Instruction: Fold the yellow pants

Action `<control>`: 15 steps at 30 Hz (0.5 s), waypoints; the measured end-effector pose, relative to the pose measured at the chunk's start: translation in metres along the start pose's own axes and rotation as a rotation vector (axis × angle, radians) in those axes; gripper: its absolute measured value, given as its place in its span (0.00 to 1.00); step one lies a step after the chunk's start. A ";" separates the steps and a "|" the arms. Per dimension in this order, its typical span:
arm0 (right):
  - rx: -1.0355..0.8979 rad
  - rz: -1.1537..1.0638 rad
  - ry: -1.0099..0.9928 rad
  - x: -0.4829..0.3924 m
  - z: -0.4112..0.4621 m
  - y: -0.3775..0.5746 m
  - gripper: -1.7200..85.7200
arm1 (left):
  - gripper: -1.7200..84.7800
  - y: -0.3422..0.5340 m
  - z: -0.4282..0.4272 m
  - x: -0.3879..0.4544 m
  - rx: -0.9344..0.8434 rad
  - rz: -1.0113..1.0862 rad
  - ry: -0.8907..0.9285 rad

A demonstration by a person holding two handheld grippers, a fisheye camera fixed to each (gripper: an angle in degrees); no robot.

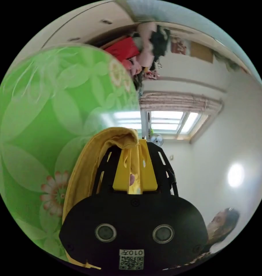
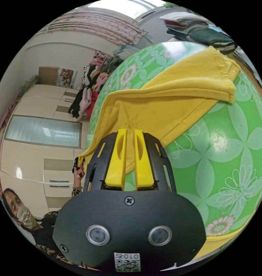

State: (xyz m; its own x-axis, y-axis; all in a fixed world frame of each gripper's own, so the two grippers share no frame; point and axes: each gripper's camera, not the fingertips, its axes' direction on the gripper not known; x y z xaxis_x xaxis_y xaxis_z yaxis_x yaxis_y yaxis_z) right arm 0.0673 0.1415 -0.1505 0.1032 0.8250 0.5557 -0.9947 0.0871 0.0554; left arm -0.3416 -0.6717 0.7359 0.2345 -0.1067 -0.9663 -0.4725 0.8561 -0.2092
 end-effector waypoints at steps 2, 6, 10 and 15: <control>0.059 0.039 -0.027 0.018 -0.006 -0.021 0.07 | 0.11 -0.007 0.004 0.006 -0.086 0.014 -0.033; 0.074 0.075 -0.051 0.032 -0.007 -0.060 0.06 | 0.11 -0.005 -0.008 0.003 -0.163 0.050 -0.029; 0.105 0.068 0.025 0.038 -0.014 -0.108 0.06 | 0.10 0.000 -0.018 -0.015 -0.118 -0.004 0.065; 0.232 0.096 -0.006 0.039 -0.043 -0.189 0.05 | 0.05 0.002 -0.017 -0.051 0.052 -0.148 0.284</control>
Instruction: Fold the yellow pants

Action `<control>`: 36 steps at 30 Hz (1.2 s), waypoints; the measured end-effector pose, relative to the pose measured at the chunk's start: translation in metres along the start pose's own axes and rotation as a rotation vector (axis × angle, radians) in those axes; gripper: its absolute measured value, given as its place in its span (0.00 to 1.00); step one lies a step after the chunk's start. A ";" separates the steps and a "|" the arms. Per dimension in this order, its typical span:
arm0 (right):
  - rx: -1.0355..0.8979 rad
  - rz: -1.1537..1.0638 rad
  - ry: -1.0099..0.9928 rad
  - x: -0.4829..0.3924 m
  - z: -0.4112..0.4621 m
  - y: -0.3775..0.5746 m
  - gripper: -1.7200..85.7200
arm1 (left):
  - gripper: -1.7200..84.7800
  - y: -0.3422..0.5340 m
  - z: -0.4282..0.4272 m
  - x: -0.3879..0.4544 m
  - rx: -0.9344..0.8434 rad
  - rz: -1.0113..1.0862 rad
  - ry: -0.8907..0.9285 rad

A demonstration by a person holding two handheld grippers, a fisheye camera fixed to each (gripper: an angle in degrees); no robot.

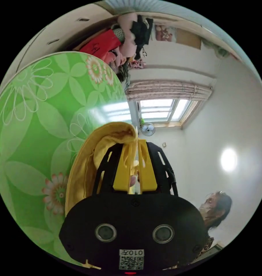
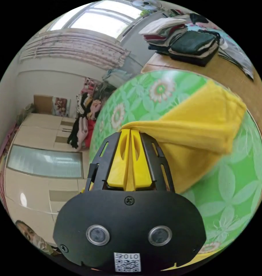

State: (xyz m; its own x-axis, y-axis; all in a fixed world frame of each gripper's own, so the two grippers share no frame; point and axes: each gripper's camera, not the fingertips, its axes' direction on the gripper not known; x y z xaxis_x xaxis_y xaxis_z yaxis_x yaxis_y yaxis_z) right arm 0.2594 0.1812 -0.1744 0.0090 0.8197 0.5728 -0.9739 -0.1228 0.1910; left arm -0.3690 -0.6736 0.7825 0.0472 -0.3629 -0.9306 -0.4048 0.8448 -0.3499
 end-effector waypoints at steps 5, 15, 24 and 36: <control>-0.153 -0.065 0.271 -0.029 0.003 -0.073 0.06 | 0.02 0.009 0.000 -0.024 0.073 -0.081 0.018; -0.104 -0.260 0.117 -0.018 -0.112 -0.027 0.06 | 0.02 0.097 -0.035 0.036 0.031 0.250 -0.389; 0.104 0.044 0.038 0.061 -0.331 0.117 0.08 | 0.02 0.298 -0.154 0.044 0.208 0.167 -0.766; 0.132 0.453 -0.183 0.114 -0.450 0.193 0.16 | 0.09 0.529 -0.226 -0.057 0.437 -0.238 -0.421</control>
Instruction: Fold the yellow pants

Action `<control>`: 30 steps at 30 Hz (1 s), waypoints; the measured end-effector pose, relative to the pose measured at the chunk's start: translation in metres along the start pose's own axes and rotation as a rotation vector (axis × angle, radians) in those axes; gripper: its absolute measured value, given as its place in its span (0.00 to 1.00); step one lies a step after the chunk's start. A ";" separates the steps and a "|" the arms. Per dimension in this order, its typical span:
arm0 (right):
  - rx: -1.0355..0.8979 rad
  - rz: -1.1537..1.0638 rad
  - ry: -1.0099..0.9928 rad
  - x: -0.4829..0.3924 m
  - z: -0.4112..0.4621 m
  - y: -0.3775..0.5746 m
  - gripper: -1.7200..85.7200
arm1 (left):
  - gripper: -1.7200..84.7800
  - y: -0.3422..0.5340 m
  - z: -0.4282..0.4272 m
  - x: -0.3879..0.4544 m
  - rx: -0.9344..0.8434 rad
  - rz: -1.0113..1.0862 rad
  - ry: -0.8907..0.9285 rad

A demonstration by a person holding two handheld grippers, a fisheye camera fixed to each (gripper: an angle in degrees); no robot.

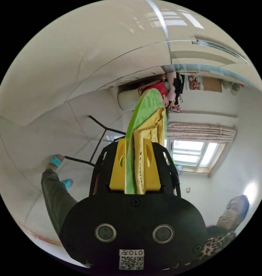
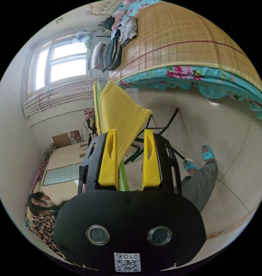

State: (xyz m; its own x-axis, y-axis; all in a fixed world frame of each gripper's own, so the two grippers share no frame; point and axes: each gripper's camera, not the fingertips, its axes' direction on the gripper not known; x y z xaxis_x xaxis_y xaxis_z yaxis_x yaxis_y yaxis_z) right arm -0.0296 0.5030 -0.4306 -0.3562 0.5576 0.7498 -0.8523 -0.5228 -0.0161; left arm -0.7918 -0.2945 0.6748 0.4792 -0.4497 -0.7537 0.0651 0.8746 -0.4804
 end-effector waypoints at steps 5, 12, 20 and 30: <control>0.297 -0.560 0.492 -0.222 -0.067 0.044 0.09 | 0.06 0.066 -0.018 0.055 0.081 0.318 -0.069; 0.986 -1.190 0.657 -0.462 -0.099 0.204 0.08 | 0.02 0.201 -0.064 0.214 0.401 1.101 -0.178; 1.196 -1.755 0.664 -0.628 -0.030 0.337 0.11 | 0.03 0.346 -0.123 0.253 0.793 1.538 -0.059; 1.174 -2.146 0.232 -0.727 -0.020 0.386 0.13 | 0.09 0.418 -0.159 0.273 0.915 1.728 0.097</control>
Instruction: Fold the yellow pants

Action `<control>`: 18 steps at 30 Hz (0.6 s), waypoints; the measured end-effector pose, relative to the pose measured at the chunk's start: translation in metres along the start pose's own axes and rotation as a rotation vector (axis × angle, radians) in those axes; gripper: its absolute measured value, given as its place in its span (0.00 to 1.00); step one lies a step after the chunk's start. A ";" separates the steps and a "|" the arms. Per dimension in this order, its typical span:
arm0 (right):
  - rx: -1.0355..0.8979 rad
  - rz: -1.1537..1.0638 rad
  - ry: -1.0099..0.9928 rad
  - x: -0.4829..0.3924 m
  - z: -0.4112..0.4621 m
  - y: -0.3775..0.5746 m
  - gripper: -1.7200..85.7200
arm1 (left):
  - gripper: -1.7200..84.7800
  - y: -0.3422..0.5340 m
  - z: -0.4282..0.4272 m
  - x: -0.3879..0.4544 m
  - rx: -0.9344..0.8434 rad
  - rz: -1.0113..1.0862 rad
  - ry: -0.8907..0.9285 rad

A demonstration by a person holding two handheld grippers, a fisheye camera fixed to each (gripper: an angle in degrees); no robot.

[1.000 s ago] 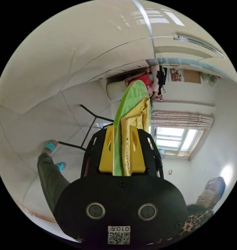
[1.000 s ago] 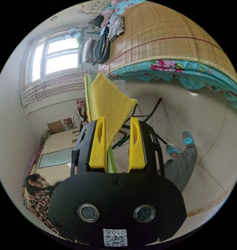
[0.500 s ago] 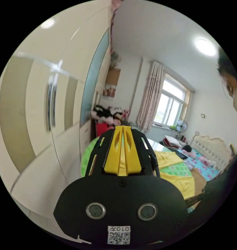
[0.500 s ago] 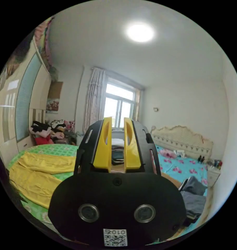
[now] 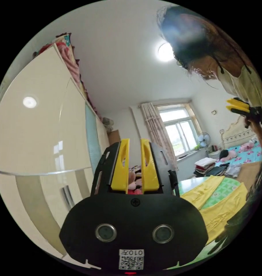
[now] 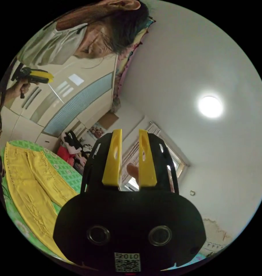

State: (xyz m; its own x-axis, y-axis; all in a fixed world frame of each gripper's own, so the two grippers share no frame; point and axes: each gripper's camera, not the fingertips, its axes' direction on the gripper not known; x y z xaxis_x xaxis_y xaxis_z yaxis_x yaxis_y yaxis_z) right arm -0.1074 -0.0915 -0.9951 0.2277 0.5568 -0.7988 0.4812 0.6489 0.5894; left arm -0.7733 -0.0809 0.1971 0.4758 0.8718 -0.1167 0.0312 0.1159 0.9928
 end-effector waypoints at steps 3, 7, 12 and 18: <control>-0.036 -0.059 0.060 0.003 0.021 -0.023 0.12 | 0.09 -0.012 0.009 -0.005 -0.014 0.025 0.189; -0.052 0.012 0.139 0.027 0.048 -0.034 0.10 | 0.05 -0.004 0.001 -0.002 0.121 -0.029 -0.108; -0.025 0.266 -0.187 0.096 0.069 -0.020 0.13 | 0.06 0.006 0.045 -0.023 -0.024 -0.061 0.027; -0.164 0.377 -0.126 0.125 0.097 0.019 0.06 | 0.03 0.042 0.086 -0.048 -0.171 -0.119 -0.059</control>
State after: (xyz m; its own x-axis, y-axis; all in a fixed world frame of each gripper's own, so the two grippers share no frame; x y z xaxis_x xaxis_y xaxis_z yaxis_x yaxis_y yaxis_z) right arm 0.0123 -0.0596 -1.0955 0.4686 0.7096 -0.5263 0.2061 0.4915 0.8462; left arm -0.7197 -0.1589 0.2466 0.5284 0.8185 -0.2257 -0.0569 0.2994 0.9524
